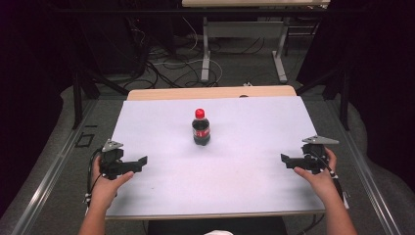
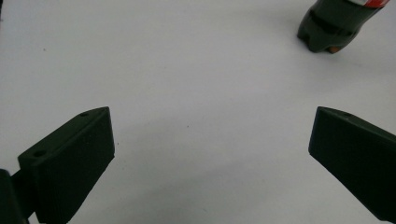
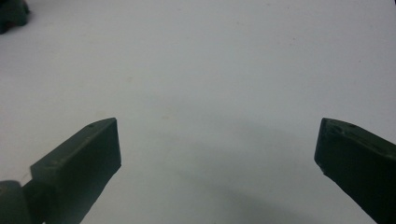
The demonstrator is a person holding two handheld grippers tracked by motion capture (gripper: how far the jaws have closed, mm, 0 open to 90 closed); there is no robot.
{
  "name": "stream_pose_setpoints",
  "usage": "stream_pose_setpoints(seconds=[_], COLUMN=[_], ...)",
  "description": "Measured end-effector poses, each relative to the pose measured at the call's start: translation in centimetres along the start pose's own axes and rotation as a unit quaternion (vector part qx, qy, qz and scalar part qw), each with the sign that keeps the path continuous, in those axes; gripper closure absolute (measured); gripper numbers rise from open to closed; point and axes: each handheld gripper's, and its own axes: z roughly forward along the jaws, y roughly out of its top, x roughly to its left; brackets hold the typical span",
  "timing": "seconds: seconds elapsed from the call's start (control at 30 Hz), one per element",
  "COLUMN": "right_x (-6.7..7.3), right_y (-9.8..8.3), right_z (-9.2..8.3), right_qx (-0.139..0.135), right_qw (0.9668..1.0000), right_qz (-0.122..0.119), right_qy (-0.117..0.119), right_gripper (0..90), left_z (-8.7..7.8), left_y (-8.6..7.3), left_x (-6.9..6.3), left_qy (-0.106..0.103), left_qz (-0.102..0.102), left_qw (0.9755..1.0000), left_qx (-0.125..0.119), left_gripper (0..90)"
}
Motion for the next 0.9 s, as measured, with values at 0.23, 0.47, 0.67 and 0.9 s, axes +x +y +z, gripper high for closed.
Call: stream_pose_setpoints(seconds=[0.23,0.47,0.67,0.9], right_x=[2.2,3.8,4.4,4.6], right_y=[0.4,1.0,1.1,1.0], right_z=[-0.3,-0.8,-1.1,-1.0], right_qx=[0.006,-0.006,-0.010,-0.015], right_qw=[0.9993,0.9980,0.9977,0.9974], right_qz=[-0.028,-0.052,-0.054,-0.058], right_qy=[0.023,0.037,0.041,0.039], right_gripper=[0.9,1.0,1.0,1.0], left_z=[-0.6,0.4,1.5,3.4], left_y=[0.8,1.8,3.0,5.1], left_x=[-2.1,-4.4,-5.6,-7.0], left_qy=[-0.020,-0.033,-0.043,-0.068], left_qz=[0.019,0.058,0.076,0.085], left_qw=[0.9996,0.9977,0.9962,0.9941], left_qx=[-0.012,-0.001,0.004,0.003], left_gripper=[1.2,2.2,2.2,2.0])
